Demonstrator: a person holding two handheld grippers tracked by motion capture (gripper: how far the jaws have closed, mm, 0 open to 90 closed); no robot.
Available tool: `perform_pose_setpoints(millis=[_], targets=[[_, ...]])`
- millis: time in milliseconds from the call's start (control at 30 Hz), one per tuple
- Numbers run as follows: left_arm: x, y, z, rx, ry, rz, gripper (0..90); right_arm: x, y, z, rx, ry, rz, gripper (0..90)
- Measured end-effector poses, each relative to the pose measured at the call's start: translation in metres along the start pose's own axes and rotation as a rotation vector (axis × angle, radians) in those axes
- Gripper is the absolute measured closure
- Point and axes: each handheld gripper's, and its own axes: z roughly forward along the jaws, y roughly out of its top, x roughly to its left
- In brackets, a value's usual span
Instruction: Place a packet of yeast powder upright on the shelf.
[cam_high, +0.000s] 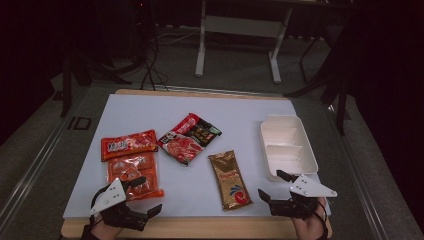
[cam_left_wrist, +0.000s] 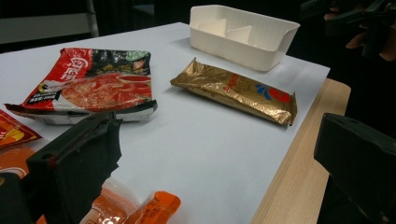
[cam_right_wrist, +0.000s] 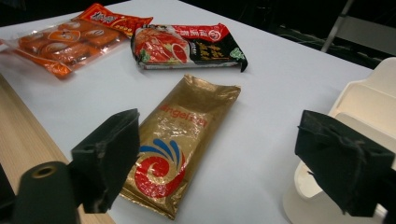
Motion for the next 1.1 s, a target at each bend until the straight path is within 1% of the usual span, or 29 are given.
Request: perform_pose_setpoints(millis=[167,267,300,333,400,500,567,600,667,700,733,800,833,867,933,1000,1033,1100], targets=[[0.001,-0.001,0.001,0.010,-0.001,-0.004,0.6,0.001,0.002,-0.002,0.016,0.015,0.014,12.1],[0.001,-0.001,0.001,0.012,-0.002,-0.005,0.6,0.002,0.003,-0.002,0.024,0.032,0.024,11.1],[0.002,-0.001,0.001,0.004,0.002,-0.017,0.7,0.002,0.003,0.000,0.039,0.026,0.017,11.1],[0.002,-0.001,0.001,0.007,0.003,-0.021,0.7,0.002,0.003,0.000,0.040,0.031,0.019,11.1],[0.001,-0.001,0.001,0.005,0.003,-0.021,0.7,0.004,0.004,0.001,0.038,0.047,0.026,11.2],[0.002,0.000,0.001,0.003,0.004,-0.019,0.7,0.006,0.005,0.002,0.045,0.069,0.010,11.8],[0.002,0.000,0.002,0.007,0.002,-0.025,0.7,0.007,0.006,0.003,0.048,0.101,0.017,12.0],[0.002,0.000,0.003,0.010,0.002,-0.024,0.7,0.008,0.006,0.002,0.046,0.093,0.010,12.1],[0.001,-0.001,0.003,0.019,0.003,-0.021,0.7,0.009,0.008,0.001,0.040,0.093,0.012,12.1],[0.001,-0.001,0.004,0.021,0.003,-0.019,0.7,0.010,0.009,0.000,0.032,0.074,0.012,12.1],[0.001,-0.001,0.004,0.023,0.000,-0.019,0.7,0.011,0.010,-0.001,0.028,0.072,0.012,11.9],[0.001,-0.001,0.004,0.027,-0.005,-0.022,0.7,0.011,0.012,-0.002,0.022,0.081,0.010,11.3],[0.001,-0.001,0.004,0.026,-0.005,-0.022,0.7,0.014,0.015,-0.002,0.017,0.071,-0.007,11.1],[0.001,-0.002,0.004,0.025,-0.006,-0.023,0.7,0.015,0.016,-0.002,0.019,0.077,-0.011,10.6],[0.001,-0.002,0.004,0.030,-0.008,-0.022,0.7,0.017,0.019,0.001,0.014,0.065,-0.025,10.3],[0.000,-0.001,0.004,0.028,-0.012,-0.018,0.7,0.019,0.025,0.005,0.008,0.071,-0.023,10.3],[0.000,-0.001,0.004,0.027,-0.015,-0.016,0.7,0.020,0.027,0.006,0.000,0.061,-0.026,10.3],[-0.001,-0.001,0.004,0.028,-0.017,-0.017,0.7,0.021,0.032,0.008,-0.004,0.073,-0.025,10.3]])
